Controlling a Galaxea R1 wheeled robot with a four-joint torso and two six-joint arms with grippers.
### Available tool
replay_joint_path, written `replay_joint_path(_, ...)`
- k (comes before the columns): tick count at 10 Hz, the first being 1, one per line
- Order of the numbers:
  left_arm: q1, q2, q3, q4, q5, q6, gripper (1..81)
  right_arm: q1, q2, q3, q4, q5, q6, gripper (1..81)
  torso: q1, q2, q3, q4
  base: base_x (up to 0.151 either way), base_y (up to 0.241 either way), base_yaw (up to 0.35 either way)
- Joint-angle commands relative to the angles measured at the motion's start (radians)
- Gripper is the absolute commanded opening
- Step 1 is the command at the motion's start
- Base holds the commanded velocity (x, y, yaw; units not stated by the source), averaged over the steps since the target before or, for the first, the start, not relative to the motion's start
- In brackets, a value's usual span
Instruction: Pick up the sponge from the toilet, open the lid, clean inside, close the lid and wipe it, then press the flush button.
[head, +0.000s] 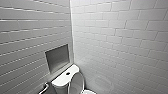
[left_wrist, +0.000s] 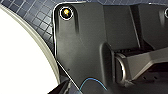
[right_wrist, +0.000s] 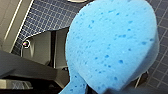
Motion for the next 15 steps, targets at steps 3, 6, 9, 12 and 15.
replay_joint_path(3, -0.032, 0.052, 0.027, -0.712, 0.212, 0.806, 81.1, 0.035, 0.013, -0.004, -0.010, -0.122, -0.006, 1.0, 0.000, 0.000, 0.000, 0.000, 0.000, 0.000, 0.000)
replay_joint_path(6, -0.057, 0.029, 0.050, -1.343, 0.136, 1.574, 81.1, 0.033, 0.019, -0.007, -0.012, -0.114, -0.009, 1.0, 0.000, 0.000, 0.000, 0.000, 0.000, 0.000, 0.000)
replay_joint_path(9, -0.091, 0.021, 0.073, -1.672, 0.149, 1.899, 81.1, 0.014, 0.024, -0.012, 0.032, -0.090, -0.010, 1.0, 0.000, 0.000, 0.000, 0.000, 0.000, 0.000, 0.000)
replay_joint_path(12, -0.097, 0.024, 0.087, -1.693, 0.149, 1.901, 81.1, 0.015, 0.012, -0.027, 0.120, -0.051, -0.069, 1.0, 0.000, 0.000, 0.000, 0.000, 0.000, 0.000, 0.000)
replay_joint_path(15, -0.097, 0.021, 0.087, -1.684, 0.149, 1.910, 81.1, 0.033, 0.004, -0.001, 0.120, -0.063, -0.078, 1.0, 0.000, 0.000, 0.000, 0.000, 0.000, 0.000, 0.000)
